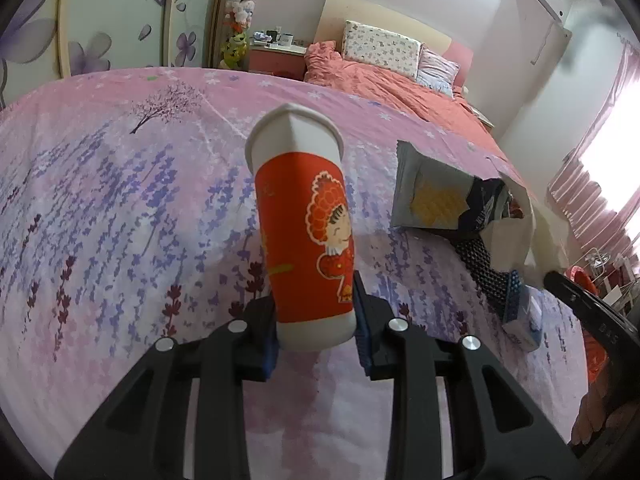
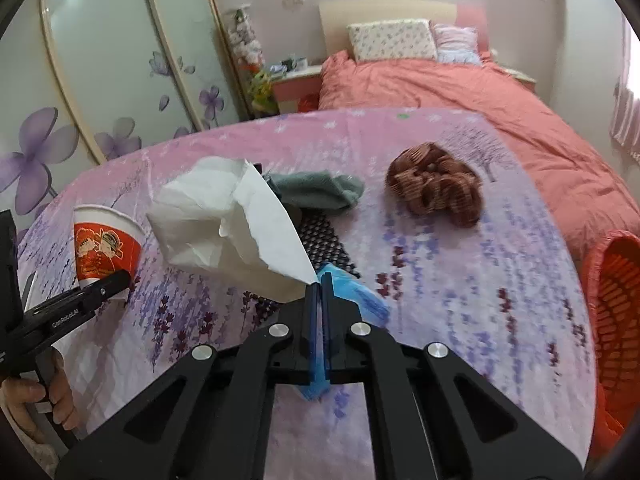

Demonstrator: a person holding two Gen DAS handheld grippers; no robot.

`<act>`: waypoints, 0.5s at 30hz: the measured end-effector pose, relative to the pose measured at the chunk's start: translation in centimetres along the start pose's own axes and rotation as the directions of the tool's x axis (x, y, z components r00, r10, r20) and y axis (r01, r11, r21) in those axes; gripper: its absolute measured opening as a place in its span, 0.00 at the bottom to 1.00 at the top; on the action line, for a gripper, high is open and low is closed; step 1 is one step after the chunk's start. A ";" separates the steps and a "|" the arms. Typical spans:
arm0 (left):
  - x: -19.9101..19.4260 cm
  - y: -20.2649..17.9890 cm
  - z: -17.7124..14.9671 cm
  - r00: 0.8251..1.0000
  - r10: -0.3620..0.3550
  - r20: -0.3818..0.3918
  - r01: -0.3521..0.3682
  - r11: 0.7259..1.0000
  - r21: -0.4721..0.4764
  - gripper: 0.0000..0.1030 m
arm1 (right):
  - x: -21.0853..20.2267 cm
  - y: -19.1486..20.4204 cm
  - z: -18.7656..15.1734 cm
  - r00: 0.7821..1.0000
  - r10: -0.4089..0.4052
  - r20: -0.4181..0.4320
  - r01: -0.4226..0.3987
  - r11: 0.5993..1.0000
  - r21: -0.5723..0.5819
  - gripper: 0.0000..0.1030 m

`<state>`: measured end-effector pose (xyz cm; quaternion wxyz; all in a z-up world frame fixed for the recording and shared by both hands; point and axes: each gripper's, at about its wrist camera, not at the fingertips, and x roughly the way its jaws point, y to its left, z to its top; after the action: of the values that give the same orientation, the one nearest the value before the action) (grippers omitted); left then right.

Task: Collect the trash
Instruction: 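Grasp the crumpled white tissue with the right tool while the left tool holds the cup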

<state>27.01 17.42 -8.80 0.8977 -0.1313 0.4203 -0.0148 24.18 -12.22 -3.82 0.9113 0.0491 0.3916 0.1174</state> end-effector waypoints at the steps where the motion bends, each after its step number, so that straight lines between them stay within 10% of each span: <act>1: -0.1 0.1 -0.1 1.000 -0.003 -0.001 0.003 1.000 -0.001 0.30 | -0.4 -0.2 0.0 1.000 -0.007 0.010 0.007 1.000 0.008 0.02; 9: -0.8 -0.6 -1.2 0.998 -0.068 -0.005 0.068 0.998 0.001 0.30 | -4.1 -5.1 -1.7 0.985 -0.162 0.054 0.154 0.979 0.135 0.01; 15: -1.6 -2.6 -2.2 0.992 -0.126 -0.013 0.127 0.991 0.044 0.30 | -4.2 -6.4 -3.7 0.993 -0.115 -0.018 0.117 0.983 0.140 0.06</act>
<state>24.51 14.63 -8.33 0.8955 -0.1375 0.4154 -0.0818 19.83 -19.53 -4.56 0.9090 0.0900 0.4054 0.0363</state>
